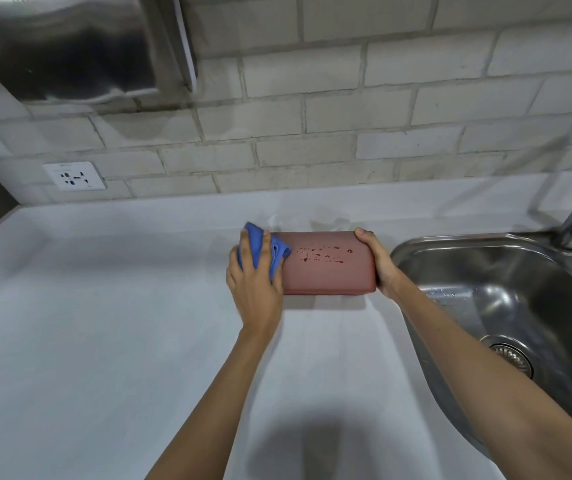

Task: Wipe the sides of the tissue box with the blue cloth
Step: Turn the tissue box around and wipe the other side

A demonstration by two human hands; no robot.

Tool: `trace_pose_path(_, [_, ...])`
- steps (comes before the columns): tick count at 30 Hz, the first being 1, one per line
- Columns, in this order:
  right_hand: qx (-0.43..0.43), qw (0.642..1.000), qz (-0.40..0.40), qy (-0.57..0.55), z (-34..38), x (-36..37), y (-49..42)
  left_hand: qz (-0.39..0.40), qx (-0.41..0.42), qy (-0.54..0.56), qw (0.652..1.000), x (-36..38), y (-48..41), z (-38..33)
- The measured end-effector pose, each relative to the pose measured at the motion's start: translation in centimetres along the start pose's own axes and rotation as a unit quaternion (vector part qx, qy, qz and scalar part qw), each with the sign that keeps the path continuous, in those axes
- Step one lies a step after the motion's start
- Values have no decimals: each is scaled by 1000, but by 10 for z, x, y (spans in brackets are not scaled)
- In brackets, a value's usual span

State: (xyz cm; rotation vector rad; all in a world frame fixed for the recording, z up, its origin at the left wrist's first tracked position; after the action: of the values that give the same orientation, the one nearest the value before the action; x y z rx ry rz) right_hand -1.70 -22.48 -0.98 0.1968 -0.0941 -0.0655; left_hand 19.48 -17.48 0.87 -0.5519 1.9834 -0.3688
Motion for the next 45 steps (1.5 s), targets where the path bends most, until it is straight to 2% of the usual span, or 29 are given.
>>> trace_pose_path(3, [8,1000,-2,2,0,0,1,26,-20,-22,999,6,-11,-20])
trace_pose_path(8, [11,1000,-1,6,-1,-1,1,19,32,-54,998,5,20,-8])
trace_pose_path(13, [12,1000,-2,-3,-4,-1,2,22,-81,5,996,10,2,-8])
trace_pose_path(15, [16,1000,-8,-6,-4,0,1,23,-102,7,994,16,-9,-20])
trace_pose_path(18, [15,1000,-14,-9,-4,0,0,22,-77,-27,996,23,-10,-31])
trace_pose_path(23, [14,1000,-8,-5,-5,0,0,13,23,-80,996,16,39,-8])
trace_pose_path(25, [15,1000,-12,-3,-4,0,1,7,23,-77,997,13,36,-1])
trace_pose_path(28, [19,1000,-18,-4,-2,3,5,-14,-22,-46,999,14,8,-18])
trace_pose_path(30, [21,1000,-21,-2,-1,4,5,14,-32,-23,999,19,-4,-38])
trace_pose_path(33, [22,999,-25,-3,-1,4,5,9,34,-47,998,23,14,-51])
trace_pose_path(36, [20,1000,-20,4,-1,3,5,0,98,-87,991,20,41,-32])
trace_pose_path(39, [16,1000,-21,4,-2,3,6,-6,88,-91,992,16,39,-18])
trace_pose_path(43, [14,999,-30,2,-3,5,6,-1,-2,-21,1000,20,9,-40])
trace_pose_path(45, [16,999,-33,-3,-2,6,6,-2,13,-27,1000,25,10,-56])
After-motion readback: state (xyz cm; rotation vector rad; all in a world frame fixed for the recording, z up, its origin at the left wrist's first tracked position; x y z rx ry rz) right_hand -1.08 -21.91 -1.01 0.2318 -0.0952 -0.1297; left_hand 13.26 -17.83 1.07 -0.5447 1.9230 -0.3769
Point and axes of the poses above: each hand's wrist, its own y-axis away from the middle knuckle, its own x-axis out of the palm, z = x × y, the point moved 1 cm from there along -y, towards the middle knuckle, and after that the axes turned 7 degrees about -x, right-handed, at the moved point
